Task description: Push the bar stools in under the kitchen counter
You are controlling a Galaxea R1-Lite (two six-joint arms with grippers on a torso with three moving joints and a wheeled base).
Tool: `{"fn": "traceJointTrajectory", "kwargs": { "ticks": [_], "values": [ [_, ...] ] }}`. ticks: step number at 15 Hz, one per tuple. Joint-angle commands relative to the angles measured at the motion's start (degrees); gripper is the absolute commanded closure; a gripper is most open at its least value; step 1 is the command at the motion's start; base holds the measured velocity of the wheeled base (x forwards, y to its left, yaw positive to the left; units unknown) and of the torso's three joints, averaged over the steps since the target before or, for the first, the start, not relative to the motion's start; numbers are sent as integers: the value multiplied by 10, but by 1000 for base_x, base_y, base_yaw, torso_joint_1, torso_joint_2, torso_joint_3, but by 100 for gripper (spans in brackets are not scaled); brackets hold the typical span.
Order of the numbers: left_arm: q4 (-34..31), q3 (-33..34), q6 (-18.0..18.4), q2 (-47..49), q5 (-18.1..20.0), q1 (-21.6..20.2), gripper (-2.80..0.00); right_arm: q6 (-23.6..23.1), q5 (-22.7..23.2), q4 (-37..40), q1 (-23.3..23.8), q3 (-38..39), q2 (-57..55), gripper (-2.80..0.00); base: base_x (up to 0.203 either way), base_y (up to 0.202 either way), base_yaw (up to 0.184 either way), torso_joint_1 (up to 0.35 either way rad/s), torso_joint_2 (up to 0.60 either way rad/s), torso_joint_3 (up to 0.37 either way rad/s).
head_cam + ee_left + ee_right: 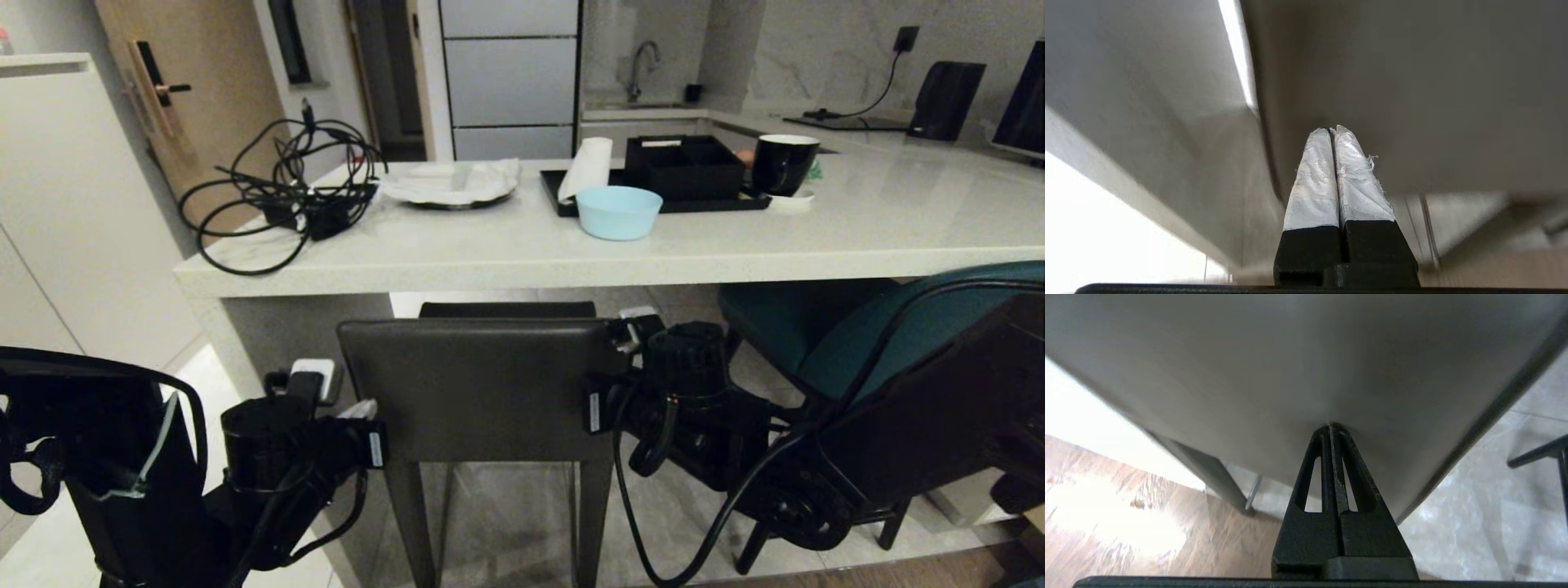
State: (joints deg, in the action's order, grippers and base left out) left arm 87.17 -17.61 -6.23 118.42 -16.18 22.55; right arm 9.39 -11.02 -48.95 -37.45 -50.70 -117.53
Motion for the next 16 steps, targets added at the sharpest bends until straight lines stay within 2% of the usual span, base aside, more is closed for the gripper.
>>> {"fn": "traceJointTrajectory", "kwargs": {
  "ticks": [1,5,9,14,16],
  "values": [
    [5,43,-2,-36,-4,11,0,2,-1,-4,5,13,4,0,0,0,0,0,0,0],
    [5,59,-2,-104,-6,8,0,3,0,-9,10,37,42,0,0,0,0,0,0,0],
    [5,93,20,-208,-2,5,0,0,0,0,13,73,163,0,0,0,0,0,0,0],
    [5,121,74,-323,-1,-39,0,-14,0,91,52,109,363,0,0,0,0,0,0,0],
    [-5,122,86,-392,-1,-49,0,-31,0,145,92,113,442,0,0,0,0,0,0,0]
  ]
}}
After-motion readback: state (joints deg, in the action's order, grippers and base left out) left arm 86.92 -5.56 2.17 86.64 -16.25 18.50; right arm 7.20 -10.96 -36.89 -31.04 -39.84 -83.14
